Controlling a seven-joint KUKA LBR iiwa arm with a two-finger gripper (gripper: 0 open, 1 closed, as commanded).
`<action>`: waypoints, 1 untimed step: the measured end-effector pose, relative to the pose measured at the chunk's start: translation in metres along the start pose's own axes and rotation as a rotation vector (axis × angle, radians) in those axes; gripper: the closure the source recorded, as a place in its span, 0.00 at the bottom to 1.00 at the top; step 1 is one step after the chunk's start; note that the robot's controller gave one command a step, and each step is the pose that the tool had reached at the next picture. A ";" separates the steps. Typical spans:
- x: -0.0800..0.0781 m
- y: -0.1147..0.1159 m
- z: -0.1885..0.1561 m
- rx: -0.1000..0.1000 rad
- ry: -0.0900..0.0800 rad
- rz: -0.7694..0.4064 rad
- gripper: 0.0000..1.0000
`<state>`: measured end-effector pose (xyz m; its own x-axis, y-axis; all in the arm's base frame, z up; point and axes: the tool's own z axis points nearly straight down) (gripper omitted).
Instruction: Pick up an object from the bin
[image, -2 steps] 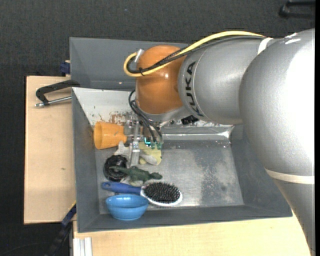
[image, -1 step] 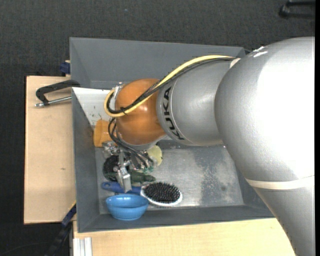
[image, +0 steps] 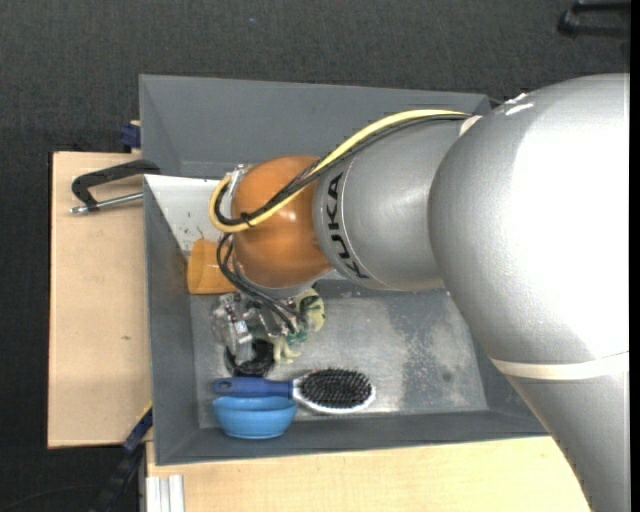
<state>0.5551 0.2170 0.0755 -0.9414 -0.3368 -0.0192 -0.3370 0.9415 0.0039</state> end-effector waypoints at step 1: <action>0.001 0.000 0.001 0.000 0.006 0.000 0.00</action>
Offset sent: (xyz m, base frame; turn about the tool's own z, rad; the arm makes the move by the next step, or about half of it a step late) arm 0.0000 0.0000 0.0000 0.0000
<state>0.5537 0.2165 0.0746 -0.9414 -0.3371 -0.0132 -0.3372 0.9414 0.0037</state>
